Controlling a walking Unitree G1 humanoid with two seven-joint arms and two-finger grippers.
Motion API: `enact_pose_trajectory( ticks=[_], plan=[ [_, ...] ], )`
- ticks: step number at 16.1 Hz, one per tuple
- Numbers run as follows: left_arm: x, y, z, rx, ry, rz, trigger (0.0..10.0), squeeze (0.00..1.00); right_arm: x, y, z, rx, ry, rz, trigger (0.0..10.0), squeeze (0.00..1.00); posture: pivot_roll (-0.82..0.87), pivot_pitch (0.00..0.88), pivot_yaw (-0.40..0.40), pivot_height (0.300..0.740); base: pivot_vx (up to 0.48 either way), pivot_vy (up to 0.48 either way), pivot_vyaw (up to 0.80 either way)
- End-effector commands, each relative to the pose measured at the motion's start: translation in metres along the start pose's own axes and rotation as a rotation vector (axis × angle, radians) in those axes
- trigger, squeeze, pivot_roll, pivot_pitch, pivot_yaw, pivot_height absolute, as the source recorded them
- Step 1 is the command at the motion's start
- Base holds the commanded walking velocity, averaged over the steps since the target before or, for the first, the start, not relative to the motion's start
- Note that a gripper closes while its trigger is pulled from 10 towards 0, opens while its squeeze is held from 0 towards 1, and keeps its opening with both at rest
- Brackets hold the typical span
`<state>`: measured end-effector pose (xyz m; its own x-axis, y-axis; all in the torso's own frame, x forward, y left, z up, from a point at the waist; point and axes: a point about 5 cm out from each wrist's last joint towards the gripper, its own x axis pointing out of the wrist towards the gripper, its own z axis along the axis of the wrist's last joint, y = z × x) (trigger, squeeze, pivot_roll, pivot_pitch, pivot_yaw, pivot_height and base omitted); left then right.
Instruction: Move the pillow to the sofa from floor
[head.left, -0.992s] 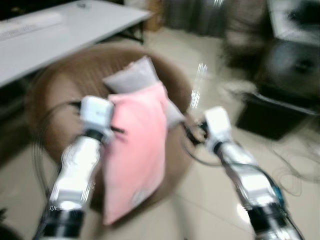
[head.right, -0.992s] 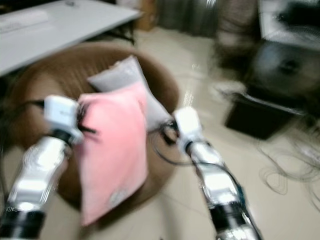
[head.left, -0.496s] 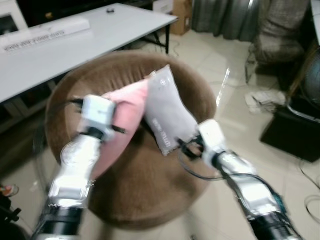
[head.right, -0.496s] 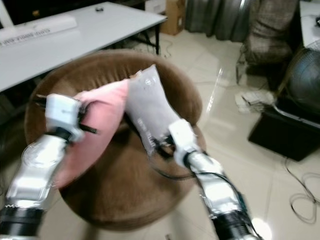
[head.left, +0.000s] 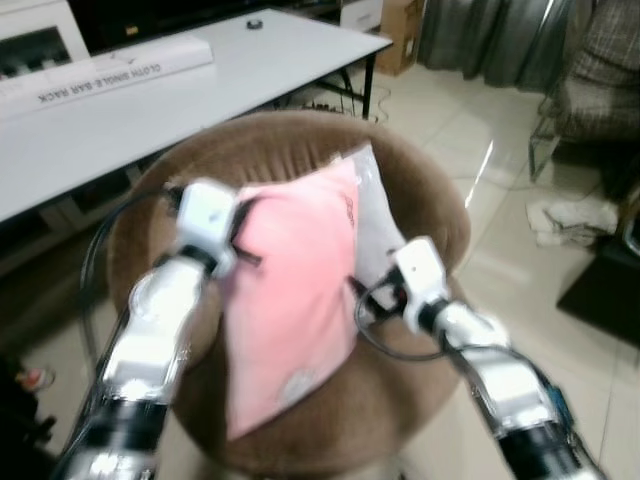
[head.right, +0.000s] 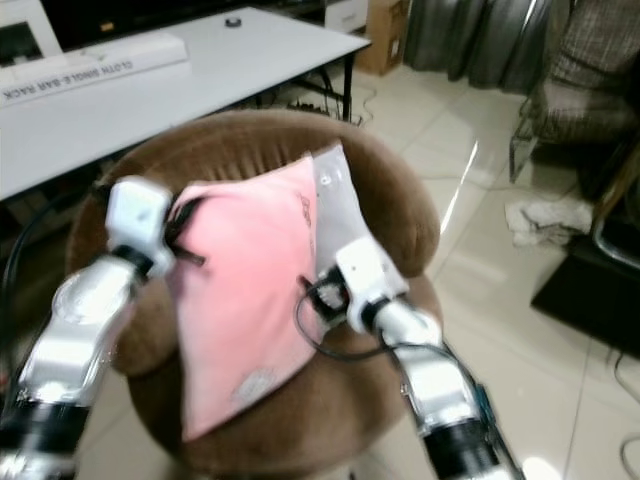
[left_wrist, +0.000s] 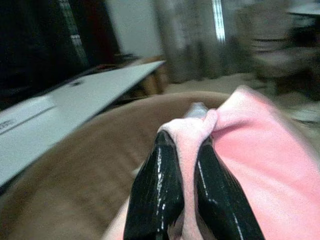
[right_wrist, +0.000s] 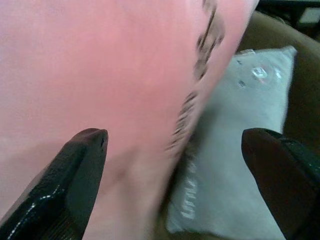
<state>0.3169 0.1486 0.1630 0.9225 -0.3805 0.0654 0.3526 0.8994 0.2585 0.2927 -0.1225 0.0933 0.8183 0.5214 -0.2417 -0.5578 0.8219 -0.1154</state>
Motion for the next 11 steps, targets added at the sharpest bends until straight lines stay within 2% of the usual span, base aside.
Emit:
enact_pose_trajectory(
  ticks=[1,5,7,9,11],
  plan=[
    [0.002,0.006,0.005,0.023,-0.027,0.001,10.0,0.0,-0.001,0.002,0.01,-0.007,-0.05,0.027,10.0,0.0,0.14,0.0,0.051,0.74,0.0,0.0,0.0],
    [0.017,-0.013,-0.004,0.027,0.024,-0.09,10.0,0.0,-0.011,0.012,0.015,-0.05,-0.077,0.171,10.0,0.0,0.11,0.0,0.054,0.74,0.0,0.0,0.0],
    [0.022,-0.013,-0.007,0.032,0.04,-0.095,10.0,0.0,-0.014,0.016,0.017,-0.05,-0.085,0.224,10.0,0.0,0.11,0.0,0.05,0.74,0.0,0.0,0.0],
    [0.026,-0.012,-0.011,0.047,0.064,-0.103,10.0,0.0,-0.013,0.017,0.015,-0.117,-0.058,0.237,10.0,0.0,0.11,0.0,0.043,0.74,0.0,0.0,0.0],
    [0.03,-0.01,-0.018,0.047,0.099,-0.083,10.0,0.0,-0.012,0.016,0.018,-0.112,-0.059,0.261,10.0,0.0,0.1,0.0,0.038,0.74,0.0,0.0,0.0]
  ],
)
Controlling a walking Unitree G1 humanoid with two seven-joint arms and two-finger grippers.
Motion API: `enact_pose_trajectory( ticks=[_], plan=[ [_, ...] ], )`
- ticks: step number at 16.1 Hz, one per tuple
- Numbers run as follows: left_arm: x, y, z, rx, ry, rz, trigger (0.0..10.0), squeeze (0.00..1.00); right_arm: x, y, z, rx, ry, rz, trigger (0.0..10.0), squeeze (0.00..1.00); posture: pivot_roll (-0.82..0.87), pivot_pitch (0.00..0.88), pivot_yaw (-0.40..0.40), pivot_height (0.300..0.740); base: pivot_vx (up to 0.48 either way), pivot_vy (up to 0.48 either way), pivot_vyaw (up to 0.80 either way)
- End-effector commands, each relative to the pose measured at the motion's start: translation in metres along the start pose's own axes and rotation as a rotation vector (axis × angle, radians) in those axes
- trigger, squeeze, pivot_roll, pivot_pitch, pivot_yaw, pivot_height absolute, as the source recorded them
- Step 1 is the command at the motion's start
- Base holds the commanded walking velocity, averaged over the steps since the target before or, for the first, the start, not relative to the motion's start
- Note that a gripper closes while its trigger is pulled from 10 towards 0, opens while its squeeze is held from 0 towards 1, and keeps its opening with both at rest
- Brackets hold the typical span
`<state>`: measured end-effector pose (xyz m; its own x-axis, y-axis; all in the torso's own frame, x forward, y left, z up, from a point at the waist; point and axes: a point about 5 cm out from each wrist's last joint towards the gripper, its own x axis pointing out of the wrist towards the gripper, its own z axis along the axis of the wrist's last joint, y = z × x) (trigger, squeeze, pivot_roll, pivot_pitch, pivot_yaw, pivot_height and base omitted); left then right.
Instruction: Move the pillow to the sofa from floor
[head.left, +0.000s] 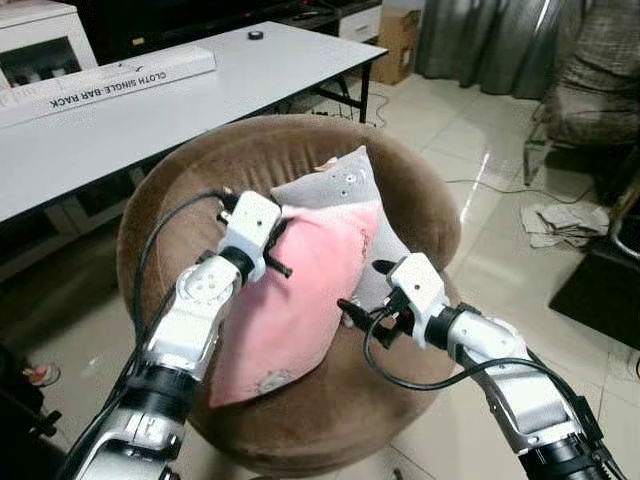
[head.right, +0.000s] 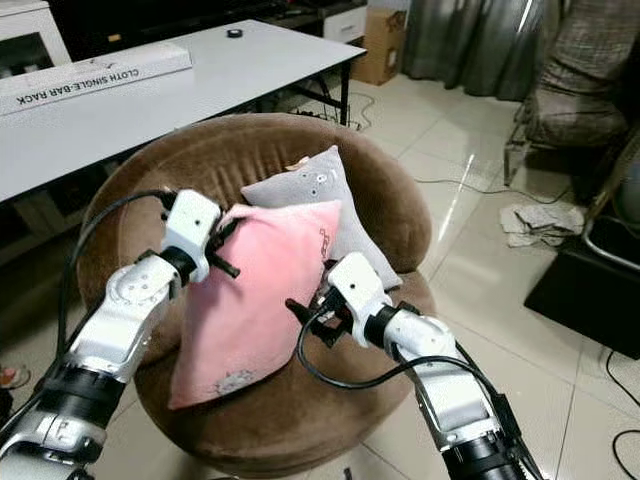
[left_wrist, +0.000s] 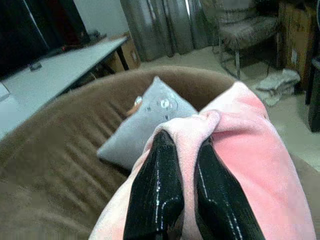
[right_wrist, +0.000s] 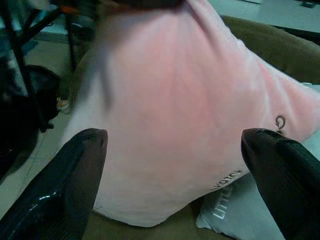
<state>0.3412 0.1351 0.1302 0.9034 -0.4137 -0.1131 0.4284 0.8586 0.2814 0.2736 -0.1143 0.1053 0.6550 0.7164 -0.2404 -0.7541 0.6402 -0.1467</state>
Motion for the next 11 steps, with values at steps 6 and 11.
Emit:
enact_pose_trajectory(
  ticks=[6,11],
  plan=[
    [0.02,0.03,-0.005,0.038,0.087,0.139,10.0,0.0,0.002,-0.005,0.008,-0.1,0.062,0.077,10.0,0.0,0.06,0.0,0.007,0.74,0.0,0.0,0.0],
    [0.024,0.034,-0.023,0.074,0.163,0.177,10.0,0.0,0.004,-0.004,0.003,-0.124,0.164,0.079,10.0,0.0,-0.03,0.0,-0.018,0.74,0.0,0.0,0.0]
  ],
)
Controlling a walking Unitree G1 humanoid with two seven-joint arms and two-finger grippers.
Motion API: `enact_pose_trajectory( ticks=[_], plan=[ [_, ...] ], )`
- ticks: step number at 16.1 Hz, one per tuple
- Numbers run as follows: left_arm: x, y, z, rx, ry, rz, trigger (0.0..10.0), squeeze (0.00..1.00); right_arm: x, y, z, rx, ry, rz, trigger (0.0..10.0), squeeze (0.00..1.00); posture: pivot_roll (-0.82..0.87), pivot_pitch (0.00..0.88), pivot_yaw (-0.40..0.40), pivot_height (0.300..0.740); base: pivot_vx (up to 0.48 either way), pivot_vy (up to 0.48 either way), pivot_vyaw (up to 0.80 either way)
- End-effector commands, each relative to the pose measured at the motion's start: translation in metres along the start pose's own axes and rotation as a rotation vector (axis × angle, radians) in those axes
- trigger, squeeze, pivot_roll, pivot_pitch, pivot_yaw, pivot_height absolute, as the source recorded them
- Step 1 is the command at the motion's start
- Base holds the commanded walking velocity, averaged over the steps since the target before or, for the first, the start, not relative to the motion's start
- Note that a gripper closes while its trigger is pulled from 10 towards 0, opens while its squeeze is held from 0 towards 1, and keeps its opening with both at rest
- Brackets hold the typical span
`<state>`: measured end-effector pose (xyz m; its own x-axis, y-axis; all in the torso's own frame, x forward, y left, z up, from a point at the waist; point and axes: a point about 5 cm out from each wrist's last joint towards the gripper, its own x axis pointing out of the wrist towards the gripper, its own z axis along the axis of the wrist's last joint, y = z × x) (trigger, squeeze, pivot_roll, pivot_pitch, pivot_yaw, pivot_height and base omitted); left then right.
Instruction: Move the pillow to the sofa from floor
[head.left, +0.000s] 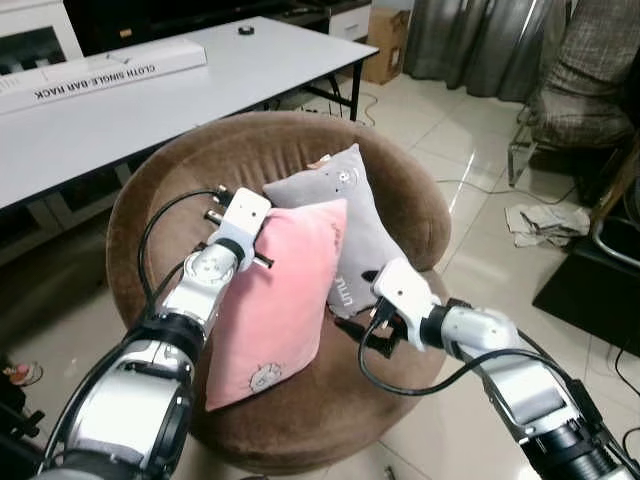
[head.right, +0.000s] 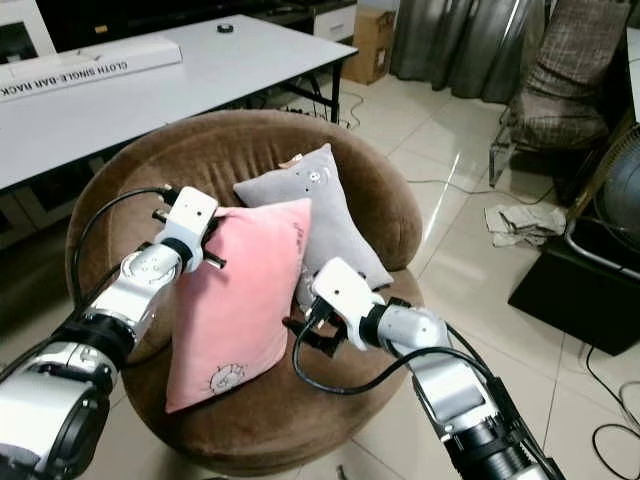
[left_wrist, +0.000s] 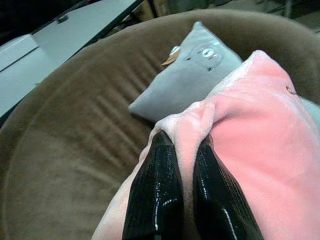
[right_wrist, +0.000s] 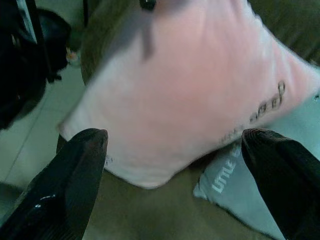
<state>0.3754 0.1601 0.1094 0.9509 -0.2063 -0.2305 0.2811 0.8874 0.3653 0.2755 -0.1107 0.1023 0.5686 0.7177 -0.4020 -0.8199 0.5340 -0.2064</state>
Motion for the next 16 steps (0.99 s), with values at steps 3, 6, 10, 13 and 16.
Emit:
enact_pose_trajectory(
  ticks=[3,6,10,13,16],
  plan=[
    [-0.003,0.011,-0.009,0.079,0.038,0.047,10.0,0.0,-0.017,-0.01,0.01,0.003,-0.013,-0.083,10.0,0.0,-0.1,0.0,-0.034,0.74,0.0,0.0,0.0],
    [-0.005,0.03,-0.008,0.158,0.047,0.122,10.0,0.0,-0.026,-0.006,0.029,0.069,-0.132,-0.051,10.0,0.0,-0.13,0.0,-0.046,0.74,0.0,0.0,0.0],
    [-0.006,0.041,-0.003,0.2,0.039,0.144,10.0,0.0,-0.03,0.005,0.031,0.072,-0.125,-0.014,10.0,0.0,-0.15,0.0,-0.053,0.74,0.0,0.0,0.0],
    [-0.006,0.046,-0.001,0.255,0.037,0.177,10.0,1.0,-0.032,0.012,0.032,0.091,-0.12,-0.004,10.0,0.0,-0.16,0.0,-0.057,0.74,0.0,0.0,0.0],
    [-0.008,0.05,-0.003,0.258,0.045,0.203,10.0,1.0,-0.033,0.014,0.032,0.09,-0.116,-0.004,10.0,0.0,-0.16,0.0,-0.056,0.74,0.0,0.0,0.0]
  ],
)
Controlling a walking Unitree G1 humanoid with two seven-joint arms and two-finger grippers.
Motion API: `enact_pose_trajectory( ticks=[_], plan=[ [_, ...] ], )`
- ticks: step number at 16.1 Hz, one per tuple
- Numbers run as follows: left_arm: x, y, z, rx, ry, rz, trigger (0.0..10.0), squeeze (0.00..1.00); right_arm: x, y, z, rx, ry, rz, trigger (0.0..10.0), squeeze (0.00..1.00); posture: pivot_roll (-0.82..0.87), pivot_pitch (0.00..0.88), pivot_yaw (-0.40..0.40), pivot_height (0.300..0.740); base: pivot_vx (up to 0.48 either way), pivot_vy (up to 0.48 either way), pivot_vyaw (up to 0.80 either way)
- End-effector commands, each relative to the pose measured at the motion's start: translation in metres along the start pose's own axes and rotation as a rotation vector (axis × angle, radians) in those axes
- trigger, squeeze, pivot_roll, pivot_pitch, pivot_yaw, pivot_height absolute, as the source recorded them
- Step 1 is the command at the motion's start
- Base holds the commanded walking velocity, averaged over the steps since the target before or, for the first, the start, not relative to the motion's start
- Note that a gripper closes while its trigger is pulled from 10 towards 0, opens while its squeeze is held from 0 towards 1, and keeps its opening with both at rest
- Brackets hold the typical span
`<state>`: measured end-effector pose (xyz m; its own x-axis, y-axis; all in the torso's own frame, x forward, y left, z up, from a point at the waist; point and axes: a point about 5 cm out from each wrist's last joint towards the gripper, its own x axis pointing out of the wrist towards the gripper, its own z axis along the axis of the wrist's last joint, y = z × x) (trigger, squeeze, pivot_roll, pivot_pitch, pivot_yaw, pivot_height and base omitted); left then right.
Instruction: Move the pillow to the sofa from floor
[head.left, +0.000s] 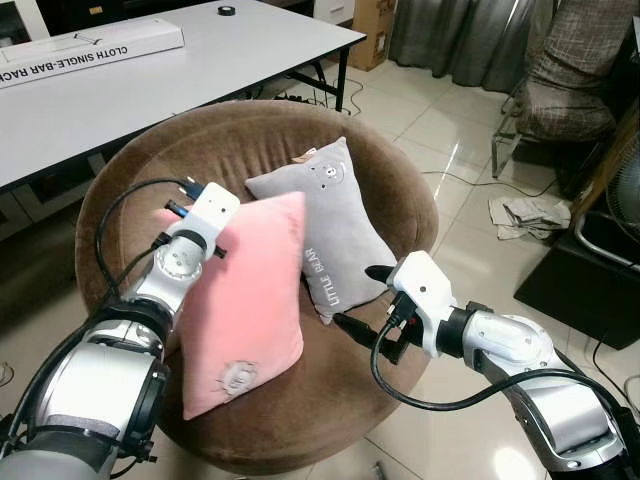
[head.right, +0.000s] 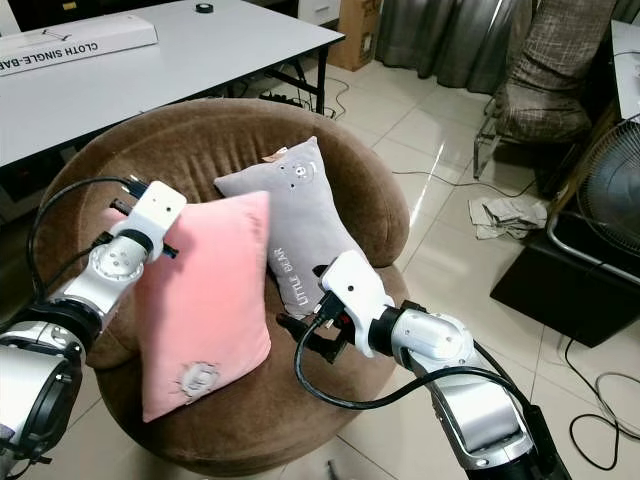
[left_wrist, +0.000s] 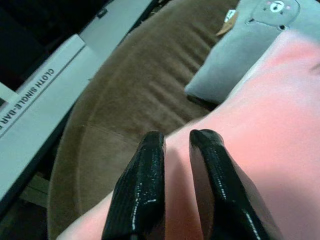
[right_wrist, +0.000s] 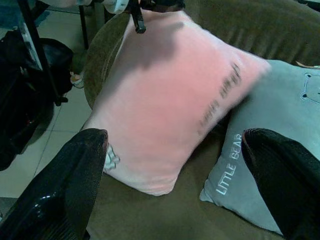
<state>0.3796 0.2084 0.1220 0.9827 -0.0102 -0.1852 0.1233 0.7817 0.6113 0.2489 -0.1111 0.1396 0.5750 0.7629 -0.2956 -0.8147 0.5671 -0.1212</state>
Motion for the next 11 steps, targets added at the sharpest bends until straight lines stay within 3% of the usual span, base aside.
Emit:
enact_pose_trajectory(
  ticks=[1,5,6,7,8,9,11],
  plan=[
    [0.001,0.002,0.004,0.014,-0.014,0.009,10.0,1.0,-0.003,0.0,0.001,-0.007,0.004,-0.009,10.0,0.0,-0.17,0.0,-0.057,0.74,0.0,0.0,0.0],
    [0.001,-0.002,0.005,-0.035,-0.023,-0.012,10.0,1.0,-0.002,-0.004,0.001,-0.014,0.016,-0.043,10.0,0.0,-0.15,0.0,-0.063,0.74,0.0,0.0,0.0],
    [0.001,-0.022,0.011,-0.165,-0.062,-0.133,10.0,1.0,-0.002,-0.018,-0.006,-0.011,0.041,-0.188,10.0,0.0,-0.12,0.0,-0.067,0.74,0.0,0.0,0.0],
    [0.0,-0.03,0.013,-0.196,-0.081,-0.183,10.0,1.0,-0.003,-0.023,-0.009,-0.012,0.047,-0.245,10.0,0.0,-0.11,0.0,-0.069,0.74,0.0,0.0,0.0],
    [-0.003,-0.044,0.016,-0.254,-0.123,-0.236,10.0,0.59,-0.004,-0.035,-0.016,0.04,0.06,-0.358,10.0,0.0,-0.06,0.0,-0.071,0.74,0.0,0.0,0.0],
    [-0.007,-0.054,0.019,-0.326,-0.171,-0.254,10.0,0.0,-0.006,-0.044,-0.023,0.097,0.071,-0.448,10.0,0.0,-0.04,0.0,-0.067,0.74,0.0,0.0,0.0],
    [-0.013,-0.062,0.021,-0.382,-0.224,-0.273,10.0,0.0,-0.005,-0.049,-0.028,0.113,0.073,-0.503,10.0,0.0,0.01,0.0,-0.054,0.74,0.0,0.0,0.0]
  ],
)
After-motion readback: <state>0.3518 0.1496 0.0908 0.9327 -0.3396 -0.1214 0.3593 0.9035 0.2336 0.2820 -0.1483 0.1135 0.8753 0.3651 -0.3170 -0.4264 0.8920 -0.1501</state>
